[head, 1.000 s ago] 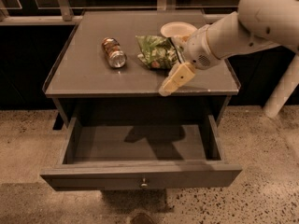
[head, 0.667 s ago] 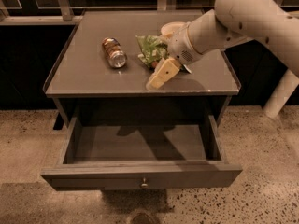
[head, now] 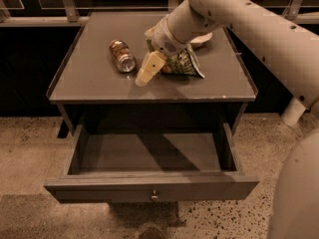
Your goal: Place orange can into top drawer
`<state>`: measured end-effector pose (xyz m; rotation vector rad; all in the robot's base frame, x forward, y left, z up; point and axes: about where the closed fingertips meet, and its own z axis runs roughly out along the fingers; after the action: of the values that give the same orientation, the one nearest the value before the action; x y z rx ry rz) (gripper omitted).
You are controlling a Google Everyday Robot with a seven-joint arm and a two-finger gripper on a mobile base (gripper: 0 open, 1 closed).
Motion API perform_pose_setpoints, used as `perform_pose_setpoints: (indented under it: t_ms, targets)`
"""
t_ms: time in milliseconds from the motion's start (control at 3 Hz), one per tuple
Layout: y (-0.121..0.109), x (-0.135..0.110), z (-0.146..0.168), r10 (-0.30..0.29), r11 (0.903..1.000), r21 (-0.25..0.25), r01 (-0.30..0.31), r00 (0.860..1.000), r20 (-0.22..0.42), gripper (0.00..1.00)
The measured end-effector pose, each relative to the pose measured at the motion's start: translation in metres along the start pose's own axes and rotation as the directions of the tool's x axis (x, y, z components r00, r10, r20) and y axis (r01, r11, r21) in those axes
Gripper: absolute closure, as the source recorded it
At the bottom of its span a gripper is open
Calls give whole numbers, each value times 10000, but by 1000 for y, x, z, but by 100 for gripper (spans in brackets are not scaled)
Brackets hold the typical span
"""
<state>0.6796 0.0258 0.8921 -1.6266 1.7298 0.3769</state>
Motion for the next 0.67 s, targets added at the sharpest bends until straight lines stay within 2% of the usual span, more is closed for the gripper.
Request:
perform_pose_setpoints:
  t_ms: [333, 667]
  targets:
    - [-16, -11, 27, -193, 9995, -258, 185, 9994, -292, 0]
    - [-30, -11, 50, -142, 9992, -388, 116, 9977, -666, 0]
